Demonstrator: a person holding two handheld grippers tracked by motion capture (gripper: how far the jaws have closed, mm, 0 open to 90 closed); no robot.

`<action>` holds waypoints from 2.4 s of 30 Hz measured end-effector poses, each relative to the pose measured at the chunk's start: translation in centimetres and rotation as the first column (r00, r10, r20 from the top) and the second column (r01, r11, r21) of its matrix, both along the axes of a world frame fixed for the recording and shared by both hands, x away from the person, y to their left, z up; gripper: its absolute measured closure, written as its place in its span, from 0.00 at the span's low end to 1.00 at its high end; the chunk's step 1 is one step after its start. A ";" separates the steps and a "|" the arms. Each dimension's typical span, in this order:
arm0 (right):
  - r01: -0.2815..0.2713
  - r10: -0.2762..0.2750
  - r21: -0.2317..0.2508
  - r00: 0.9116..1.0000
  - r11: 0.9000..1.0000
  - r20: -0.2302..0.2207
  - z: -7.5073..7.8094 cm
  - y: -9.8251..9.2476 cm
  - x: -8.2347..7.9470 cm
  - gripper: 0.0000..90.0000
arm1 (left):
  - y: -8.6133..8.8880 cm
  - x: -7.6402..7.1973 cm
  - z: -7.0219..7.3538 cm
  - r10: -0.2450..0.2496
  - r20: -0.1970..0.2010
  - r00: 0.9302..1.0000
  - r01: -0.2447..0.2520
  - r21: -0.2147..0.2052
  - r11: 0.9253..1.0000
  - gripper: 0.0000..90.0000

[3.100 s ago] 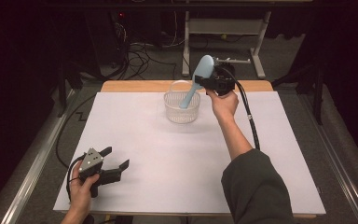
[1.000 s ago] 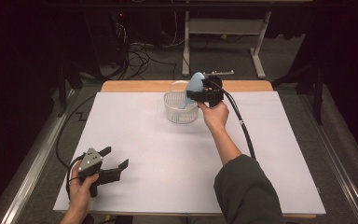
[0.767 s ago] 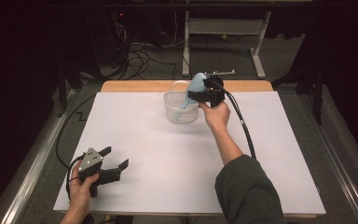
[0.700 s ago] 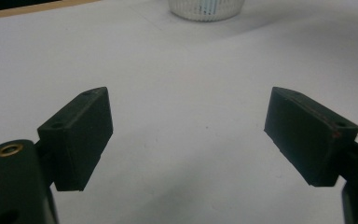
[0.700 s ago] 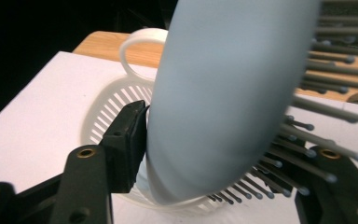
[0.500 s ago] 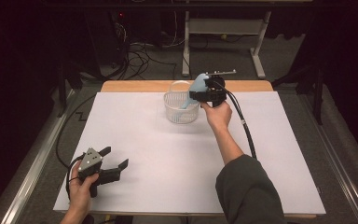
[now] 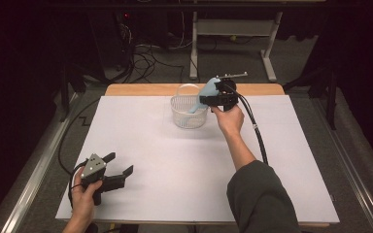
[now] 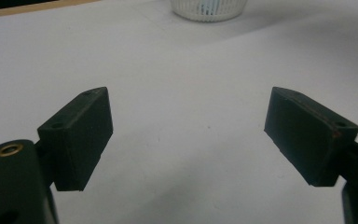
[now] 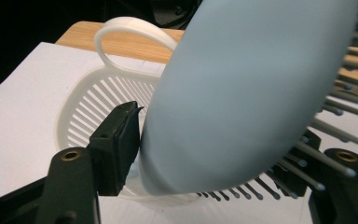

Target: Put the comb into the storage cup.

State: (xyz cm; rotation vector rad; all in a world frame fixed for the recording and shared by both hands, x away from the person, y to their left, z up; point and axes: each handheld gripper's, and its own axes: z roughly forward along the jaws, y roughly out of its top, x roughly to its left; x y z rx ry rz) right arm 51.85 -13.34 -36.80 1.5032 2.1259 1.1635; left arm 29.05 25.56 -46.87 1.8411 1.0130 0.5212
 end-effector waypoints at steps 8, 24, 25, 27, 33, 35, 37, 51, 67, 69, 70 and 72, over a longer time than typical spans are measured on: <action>-0.010 0.010 -0.002 1.000 1.000 -0.025 -0.1 -0.3 0.1 0.37 | 0.0 0.0 0.0 0.001 0.002 1.000 -0.001 -0.004 1.000 0.18; -0.032 0.032 -0.003 0.999 0.999 0.023 0.3 -1.2 -1.0 0.37 | 0.0 0.0 0.0 0.002 0.002 1.000 -0.002 0.003 1.000 0.18; -0.034 0.034 -0.006 0.999 0.999 0.033 0.3 -1.3 -1.1 0.37 | 0.0 0.0 0.0 0.003 0.002 1.000 -0.003 0.001 1.000 0.18; -0.032 0.033 -0.010 0.998 0.999 0.045 0.4 -1.4 -1.3 0.37 | 0.0 0.0 0.0 0.003 0.002 1.000 -0.003 0.003 1.000 0.18; -0.044 0.048 -0.047 0.996 0.998 0.070 0.7 -1.7 -1.9 0.36 | 0.0 0.0 0.0 0.008 0.004 1.000 -0.008 0.003 1.000 0.18; -0.045 0.049 -0.051 0.995 0.998 0.090 0.7 -1.9 -2.1 0.35 | 0.0 0.0 0.0 0.009 0.004 1.000 -0.009 0.004 1.000 0.18; -0.047 0.051 -0.047 0.994 0.998 0.095 0.8 -2.1 -2.3 0.35 | 0.0 0.0 0.0 0.011 0.005 1.000 -0.011 0.002 1.000 0.18; -0.065 0.071 -0.042 0.986 0.997 0.148 1.4 -2.7 -3.3 0.33 | 0.1 -0.1 0.1 0.021 0.009 1.000 -0.021 -0.004 1.000 0.18; -0.065 0.072 -0.044 0.983 0.997 0.169 1.2 -3.6 -4.1 0.33 | 0.2 -0.1 0.1 0.036 0.011 0.999 -0.036 -0.004 0.999 0.18; -0.068 0.075 -0.046 0.982 0.997 0.172 1.2 -3.7 -4.2 0.33 | 0.2 -0.1 0.1 0.039 0.013 0.999 -0.039 0.000 0.999 0.18; -0.067 0.073 -0.043 0.982 0.997 0.172 1.3 -3.7 -4.2 0.33 | 0.2 -0.1 0.1 0.042 0.015 0.999 -0.042 0.002 0.999 0.18; -0.070 0.077 -0.041 0.981 0.997 0.177 1.3 -3.8 -4.4 0.33 | 0.2 -0.1 0.1 0.042 0.014 0.999 -0.042 -0.001 0.999 0.18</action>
